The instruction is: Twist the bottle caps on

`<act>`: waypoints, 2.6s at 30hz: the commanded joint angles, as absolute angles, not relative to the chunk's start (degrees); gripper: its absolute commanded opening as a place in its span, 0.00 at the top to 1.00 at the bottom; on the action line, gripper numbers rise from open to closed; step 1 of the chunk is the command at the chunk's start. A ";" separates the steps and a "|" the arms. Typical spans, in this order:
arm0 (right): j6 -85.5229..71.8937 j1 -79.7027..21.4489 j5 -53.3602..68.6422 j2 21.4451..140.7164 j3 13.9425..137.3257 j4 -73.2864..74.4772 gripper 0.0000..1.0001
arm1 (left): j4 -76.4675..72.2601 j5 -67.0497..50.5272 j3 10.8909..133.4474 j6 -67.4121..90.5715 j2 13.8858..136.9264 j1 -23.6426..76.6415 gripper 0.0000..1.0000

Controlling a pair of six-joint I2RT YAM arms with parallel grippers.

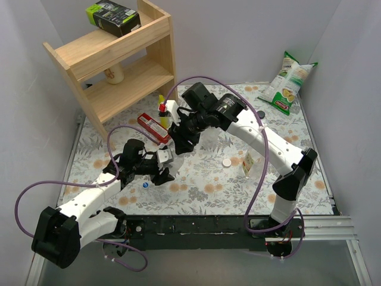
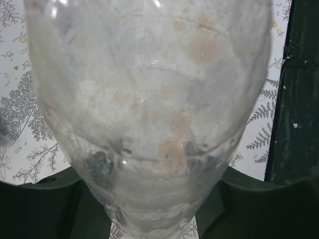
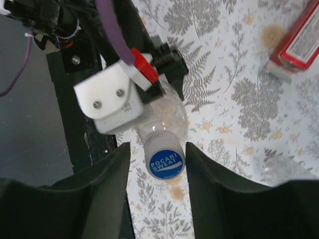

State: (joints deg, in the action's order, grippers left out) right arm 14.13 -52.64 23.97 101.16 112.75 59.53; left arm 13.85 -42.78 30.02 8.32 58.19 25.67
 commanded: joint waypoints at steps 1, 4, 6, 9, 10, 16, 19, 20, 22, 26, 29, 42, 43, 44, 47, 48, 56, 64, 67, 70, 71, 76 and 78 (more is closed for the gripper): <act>16.70 -53.52 30.67 102.56 122.85 62.93 0.30 | 13.27 -45.97 28.83 4.83 58.97 25.84 1.00; 19.24 -53.44 32.16 101.69 123.57 63.63 0.14 | 13.36 -46.93 28.21 4.57 58.89 25.84 1.00; 19.60 -53.44 31.82 100.73 122.35 63.55 0.12 | 12.92 -47.63 28.04 4.83 58.89 25.84 1.00; 19.95 -53.44 31.29 100.02 120.50 63.46 0.12 | 11.17 -47.72 27.86 7.20 58.89 25.84 1.00; 20.21 -53.52 31.12 99.85 120.15 63.54 0.12 | 10.81 -47.64 27.69 7.73 58.89 25.84 1.00; 22.24 -52.91 25.08 97.91 117.25 61.09 0.24 | 12.22 -45.45 28.91 12.64 56.08 25.58 1.00; 21.53 -50.81 21.11 96.42 116.46 56.45 0.30 | 12.22 -43.25 28.74 18.18 49.96 24.26 1.00; 21.62 -50.37 20.05 96.16 116.28 54.86 0.32 | 9.78 -38.89 28.39 19.93 48.01 23.82 1.00; 22.41 -49.75 15.59 95.36 114.27 51.96 0.37 | 7.39 -32.99 28.39 27.66 43.44 22.94 1.00; 27.40 -49.13 13.01 95.80 109.87 46.77 0.42 | 12.63 -28.03 35.23 35.40 44.81 16.64 1.00; 29.53 -49.13 12.75 96.42 104.27 44.57 0.45 | 16.86 -29.96 40.16 41.65 45.53 12.14 1.00; 45.35 -62.21 24.17 102.09 82.69 26.29 0.35 | 18.90 -16.26 58.88 50.71 44.82 1.23 1.00; 43.70 -63.01 24.17 104.30 84.27 25.84 0.35 | 18.64 -17.22 59.58 50.97 45.09 0.97 1.00; 42.46 -63.63 24.17 106.68 86.46 25.67 0.34 | 18.72 -17.57 60.29 51.24 45.26 0.53 1.00; 37.44 -65.56 22.33 114.51 92.27 21.45 0.32 | 19.51 -19.51 62.57 51.59 45.44 0.09 1.00; 37.44 -66.44 21.89 117.48 93.33 20.75 0.30 | 19.77 -20.21 63.01 51.33 45.27 0.09 1.00; 37.18 -68.03 19.60 129.54 106.34 23.02 0.30 | 23.64 -22.50 64.16 49.22 43.25 0.09 1.00; 38.06 -69.43 20.04 129.90 104.15 23.99 0.38 | 23.65 -23.11 63.20 49.57 42.89 0.09 1.00; 37.97 -69.70 20.04 129.99 103.80 23.91 0.41 | 23.20 -23.99 62.75 49.92 42.80 0.09 1.00; 37.88 -69.87 20.39 130.17 104.06 23.91 0.45 | 23.11 -24.43 62.23 50.10 42.80 0.09 1.00; 37.88 -69.87 20.30 130.34 104.06 24.08 0.46 | 23.03 -24.43 62.14 50.10 42.80 0.09 1.00; 38.14 -70.05 20.21 130.61 103.71 24.70 0.55 | 23.38 -24.96 61.61 49.84 42.71 0.09 1.00; 38.49 -70.05 19.95 130.17 103.01 25.14 0.58 | 23.38 -25.40 61.35 49.48 42.71 0.09 1.00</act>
State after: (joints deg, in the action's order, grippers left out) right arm 37.78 -69.89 19.64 130.47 103.39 23.94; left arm 23.49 -23.70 61.65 49.95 43.38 0.47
